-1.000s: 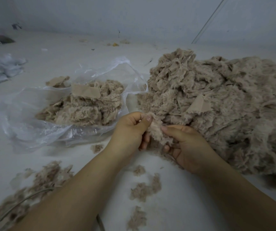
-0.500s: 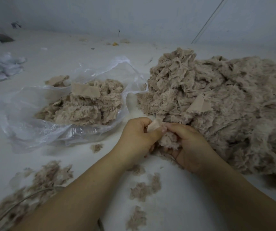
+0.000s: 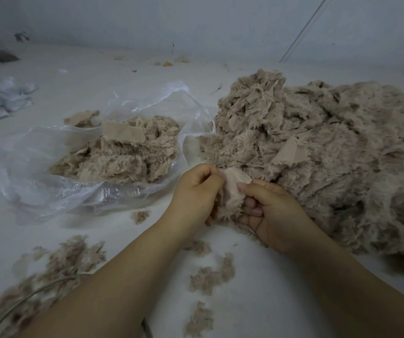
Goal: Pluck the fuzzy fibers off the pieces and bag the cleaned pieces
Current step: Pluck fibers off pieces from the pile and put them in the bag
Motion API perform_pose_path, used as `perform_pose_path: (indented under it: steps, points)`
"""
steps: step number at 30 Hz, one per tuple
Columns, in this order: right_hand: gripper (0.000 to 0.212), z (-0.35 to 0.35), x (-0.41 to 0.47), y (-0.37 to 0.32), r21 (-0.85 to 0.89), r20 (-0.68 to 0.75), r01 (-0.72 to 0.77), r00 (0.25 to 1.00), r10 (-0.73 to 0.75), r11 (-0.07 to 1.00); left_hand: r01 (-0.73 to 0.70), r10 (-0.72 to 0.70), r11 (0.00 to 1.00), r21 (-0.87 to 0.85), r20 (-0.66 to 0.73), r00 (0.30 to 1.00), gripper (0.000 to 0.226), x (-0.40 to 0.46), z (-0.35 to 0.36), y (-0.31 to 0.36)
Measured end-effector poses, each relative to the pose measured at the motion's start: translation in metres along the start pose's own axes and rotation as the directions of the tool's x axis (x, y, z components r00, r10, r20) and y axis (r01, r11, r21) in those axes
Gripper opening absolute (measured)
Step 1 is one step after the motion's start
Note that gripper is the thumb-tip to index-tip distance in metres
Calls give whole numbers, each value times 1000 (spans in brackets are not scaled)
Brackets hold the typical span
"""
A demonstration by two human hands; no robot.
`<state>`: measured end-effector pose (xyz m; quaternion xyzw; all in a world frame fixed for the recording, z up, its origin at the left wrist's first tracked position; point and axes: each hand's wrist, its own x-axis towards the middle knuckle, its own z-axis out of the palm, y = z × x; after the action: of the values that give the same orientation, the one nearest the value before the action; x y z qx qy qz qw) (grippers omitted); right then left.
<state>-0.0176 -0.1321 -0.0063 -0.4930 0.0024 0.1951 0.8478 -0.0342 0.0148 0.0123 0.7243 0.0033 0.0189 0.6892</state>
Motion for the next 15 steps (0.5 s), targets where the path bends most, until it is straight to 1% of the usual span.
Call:
perform_pose_path:
  steps: [2, 4, 7, 8, 9, 10, 11, 13, 15]
  points:
    - [27, 1, -1, -1, 25, 20, 0, 1000, -1, 1000, -11, 11, 1000, -4, 66, 998, 26, -3, 1, 2]
    - [28, 1, -2, 0, 68, 37, -5, 999, 2, 998, 4, 2, 998, -56, 98, 995, 25, -4, 2, 1]
    - [43, 1, -1, 0, 86, 0, -17, 1000, 17, 996, 53, -52, 992, -115, 12, 999, 26, 3, -3, -2]
    - [43, 2, -1, -1, 84, -19, -23, 1000, 25, 996, 60, -61, 988, -139, -3, 998, 28, 6, -5, -3]
    - [34, 3, -1, -1, 83, -32, -27, 999, 29, 996, 65, -65, 986, -151, 7, 998, 30, 6, -5, -4]
    - [20, 5, -2, -2, 84, -32, -24, 999, 27, 996, 60, -57, 989, -137, 29, 998, 32, 6, -4, -4]
    - [12, 7, -3, -3, 76, -15, -19, 1000, 20, 997, 47, -40, 992, -118, 59, 997, 32, 5, -2, -4]
    - [19, 7, -5, -3, 24, 47, -11, 999, 10, 1000, 11, -3, 997, -76, 100, 995, 33, 2, 1, -5]
    - [18, 7, -7, -3, -16, 80, 2, 997, -1, 1000, -2, 5, 999, -39, 86, 996, 37, 4, 0, -7]
